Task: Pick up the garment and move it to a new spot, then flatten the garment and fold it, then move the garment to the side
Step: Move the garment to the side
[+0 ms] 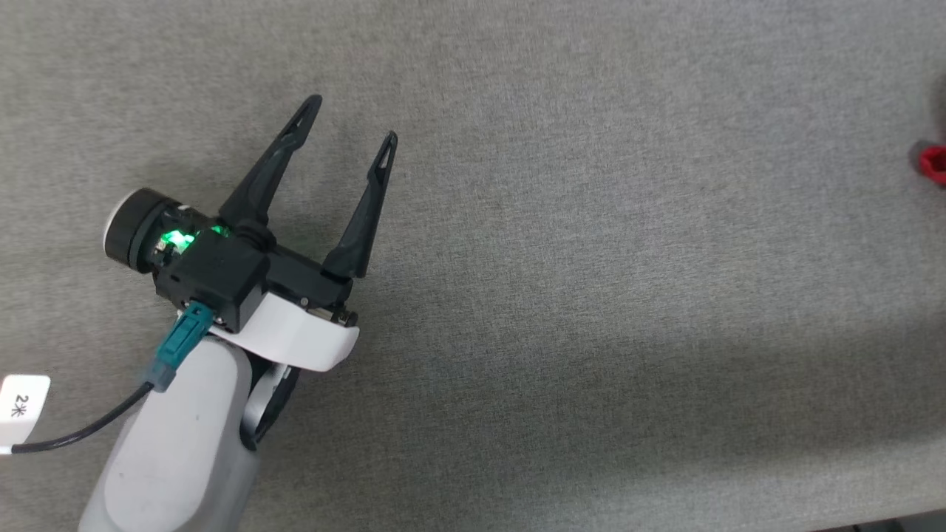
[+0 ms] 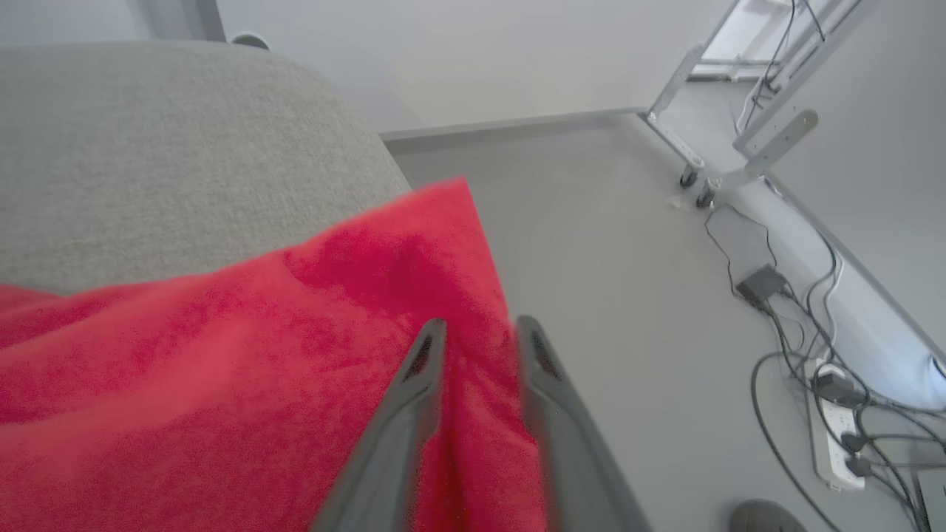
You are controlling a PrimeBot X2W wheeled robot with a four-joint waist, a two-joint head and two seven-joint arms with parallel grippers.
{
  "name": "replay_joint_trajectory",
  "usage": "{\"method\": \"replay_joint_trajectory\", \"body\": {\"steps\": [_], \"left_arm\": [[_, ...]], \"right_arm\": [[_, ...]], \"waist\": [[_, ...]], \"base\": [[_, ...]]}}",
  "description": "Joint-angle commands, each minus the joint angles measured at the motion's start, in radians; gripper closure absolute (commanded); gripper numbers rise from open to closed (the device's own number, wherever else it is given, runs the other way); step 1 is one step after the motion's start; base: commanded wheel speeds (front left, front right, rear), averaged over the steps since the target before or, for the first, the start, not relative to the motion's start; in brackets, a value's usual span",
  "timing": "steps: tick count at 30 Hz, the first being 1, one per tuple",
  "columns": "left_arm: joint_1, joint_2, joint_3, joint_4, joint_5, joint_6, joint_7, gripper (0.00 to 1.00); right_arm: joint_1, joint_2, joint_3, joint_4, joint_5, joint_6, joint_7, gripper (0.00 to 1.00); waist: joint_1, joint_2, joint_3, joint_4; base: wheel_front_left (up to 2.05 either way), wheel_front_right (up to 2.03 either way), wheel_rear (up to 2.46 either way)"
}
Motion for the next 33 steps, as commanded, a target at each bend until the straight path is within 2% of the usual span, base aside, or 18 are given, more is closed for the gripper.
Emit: {"method": "replay_joint_trajectory", "body": {"steps": [1,7,18,25,33], "left_arm": [[0.02,-0.006,0.01,-0.002,-0.009,0.001,-0.005,0.0],[0.087,-0.041,0.043,0.01,-0.031,0.001,-0.005,0.0],[0.286,-0.101,0.137,0.065,-0.085,0.001,-0.005,0.0],[0.388,-0.135,0.196,0.099,-0.104,0.001,-0.005,0.0],[0.495,-0.152,0.249,0.116,-0.113,0.001,-0.005,0.0]], "right_arm": [[-0.017,-0.005,0.014,0.02,-0.019,-0.001,-0.036,0.0],[0.003,0.035,0.119,0.012,-0.063,-0.001,-0.104,0.0],[0.181,0.166,0.344,-0.212,-0.038,-0.001,-0.147,0.0],[0.329,0.239,0.363,-0.377,-0.037,-0.001,-0.147,0.0],[0.521,0.322,0.32,-0.528,-0.053,-0.001,-0.148,0.0]], "waist": [[0.0,0.0,-0.03,0.01],[0.0,0.0,-0.13,0.026],[0.0,0.0,-0.35,0.096],[0.0,0.0,-0.442,0.136],[0.0,0.0,-0.551,0.17]], "base": [[0.0,0.0,0.0],[0.0,0.0,0.0],[0.0,0.0,0.0],[0.0,0.0,0.0],[0.0,0.0,0.0]]}}
